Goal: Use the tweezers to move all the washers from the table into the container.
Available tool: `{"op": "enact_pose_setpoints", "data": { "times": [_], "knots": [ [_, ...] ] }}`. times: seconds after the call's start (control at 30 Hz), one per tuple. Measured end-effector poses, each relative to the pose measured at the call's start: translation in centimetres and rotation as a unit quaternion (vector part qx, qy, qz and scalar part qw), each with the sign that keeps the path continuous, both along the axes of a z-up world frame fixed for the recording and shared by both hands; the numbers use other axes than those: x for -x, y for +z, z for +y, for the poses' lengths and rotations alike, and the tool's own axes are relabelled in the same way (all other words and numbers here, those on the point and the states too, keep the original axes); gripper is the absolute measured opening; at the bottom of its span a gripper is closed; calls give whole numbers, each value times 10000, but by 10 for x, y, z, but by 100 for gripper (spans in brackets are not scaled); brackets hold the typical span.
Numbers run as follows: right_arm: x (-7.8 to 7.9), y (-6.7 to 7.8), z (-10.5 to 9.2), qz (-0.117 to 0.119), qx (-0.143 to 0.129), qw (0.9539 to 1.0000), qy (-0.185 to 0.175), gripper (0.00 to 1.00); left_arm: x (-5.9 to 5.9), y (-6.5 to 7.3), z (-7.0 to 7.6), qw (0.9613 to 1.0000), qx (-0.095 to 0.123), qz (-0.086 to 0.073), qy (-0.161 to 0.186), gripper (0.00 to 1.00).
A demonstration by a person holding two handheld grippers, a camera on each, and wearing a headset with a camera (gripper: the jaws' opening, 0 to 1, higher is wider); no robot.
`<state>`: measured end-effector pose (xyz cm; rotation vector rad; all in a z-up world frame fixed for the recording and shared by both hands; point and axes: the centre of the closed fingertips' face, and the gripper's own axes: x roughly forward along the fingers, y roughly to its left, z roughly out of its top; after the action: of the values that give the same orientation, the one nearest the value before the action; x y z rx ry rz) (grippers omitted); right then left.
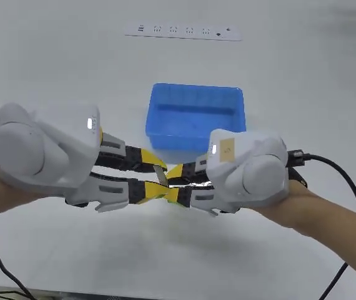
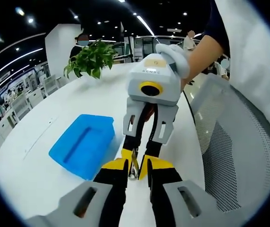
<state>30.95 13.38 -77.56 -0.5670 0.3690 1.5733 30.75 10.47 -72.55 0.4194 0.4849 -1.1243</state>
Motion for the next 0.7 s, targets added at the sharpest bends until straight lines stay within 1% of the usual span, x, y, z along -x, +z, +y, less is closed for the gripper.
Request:
{"op": "enact_pose_setpoints", "data": {
  "times": [0.1,0.2,0.33,0.4,0.43,0.53,0.67,0.7],
  "knots": [
    [-1,2,-1,-7,-8,10000,-21,10,-2,6,1,9999,112,-58,114,25],
    [-1,6,-2,-31,-6,10000,-29,9,-2,14,3,9994,219,-181,198,31],
    [0,15,-5,-93,-35,9999,-21,9,1,22,6,9985,369,-248,320,40],
    [-1,20,-6,-120,-63,9999,-37,9,5,25,6,9981,446,-261,346,45],
    [-1,22,-6,-131,-75,9999,-37,9,7,27,7,9976,495,-280,405,47],
    [0,29,-8,-210,-65,9997,47,9,9,28,12,9964,496,-371,574,53],
    [-1,38,-10,-300,-55,9995,114,9,10,31,24,9928,594,-435,941,64],
    [-2,39,-10,-302,-64,9995,110,9,10,32,25,9925,600,-442,972,66]
  ]
}}
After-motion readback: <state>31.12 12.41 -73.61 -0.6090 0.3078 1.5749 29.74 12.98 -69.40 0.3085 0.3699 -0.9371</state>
